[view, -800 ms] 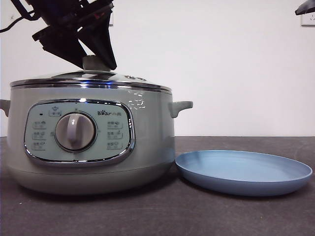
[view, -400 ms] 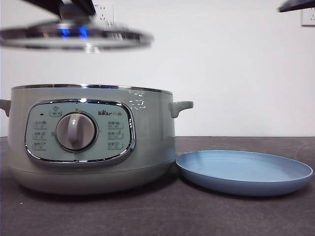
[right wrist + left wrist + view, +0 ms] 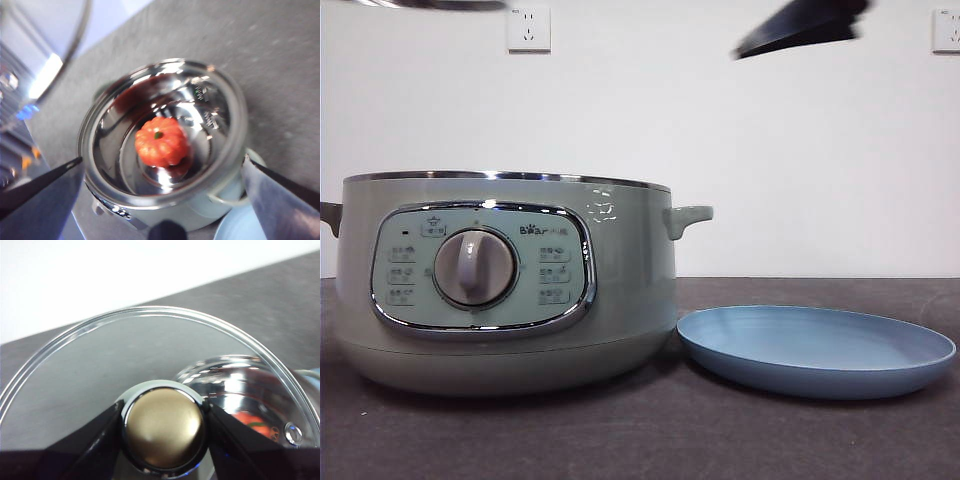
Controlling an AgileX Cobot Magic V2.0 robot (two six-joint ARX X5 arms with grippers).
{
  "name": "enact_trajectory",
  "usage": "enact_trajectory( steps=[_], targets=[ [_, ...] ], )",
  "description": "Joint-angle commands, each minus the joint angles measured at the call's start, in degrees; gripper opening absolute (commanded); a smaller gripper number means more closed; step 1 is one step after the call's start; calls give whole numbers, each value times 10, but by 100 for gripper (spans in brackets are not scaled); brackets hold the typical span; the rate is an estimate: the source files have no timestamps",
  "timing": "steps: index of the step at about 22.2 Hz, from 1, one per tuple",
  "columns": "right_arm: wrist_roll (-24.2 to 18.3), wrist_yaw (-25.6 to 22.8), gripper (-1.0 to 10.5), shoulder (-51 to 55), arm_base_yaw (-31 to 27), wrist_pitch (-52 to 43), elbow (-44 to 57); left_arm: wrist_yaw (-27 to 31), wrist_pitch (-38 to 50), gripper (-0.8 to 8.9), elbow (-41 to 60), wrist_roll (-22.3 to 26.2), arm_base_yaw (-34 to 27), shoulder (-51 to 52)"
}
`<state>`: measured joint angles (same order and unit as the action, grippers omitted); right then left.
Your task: Take the pumpkin out from the steamer,put the pumpkin in the blue plate,close the lid
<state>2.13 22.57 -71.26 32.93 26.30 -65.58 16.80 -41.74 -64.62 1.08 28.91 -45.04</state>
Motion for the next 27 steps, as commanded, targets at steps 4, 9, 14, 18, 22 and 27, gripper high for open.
enact_trajectory(
  steps=[4,9,14,18,22,27],
  targets=[
    [-82,-72,575,-150,78,89,-150,76,-17,-8,-4,8,0,63],
    [-97,-120,572,-325,119,215,-344,104,-54,-8,-4,7,0,90],
    [-125,-175,572,-437,157,220,-407,102,-60,-8,-4,7,0,89],
    [-126,-173,572,-484,162,210,-407,102,-63,-8,-4,7,0,89],
    [-126,-167,563,-510,162,204,-407,102,-63,-8,-4,7,0,89],
    [-126,-170,-34,-524,167,205,-407,102,-63,-8,-4,7,0,89]
  ],
)
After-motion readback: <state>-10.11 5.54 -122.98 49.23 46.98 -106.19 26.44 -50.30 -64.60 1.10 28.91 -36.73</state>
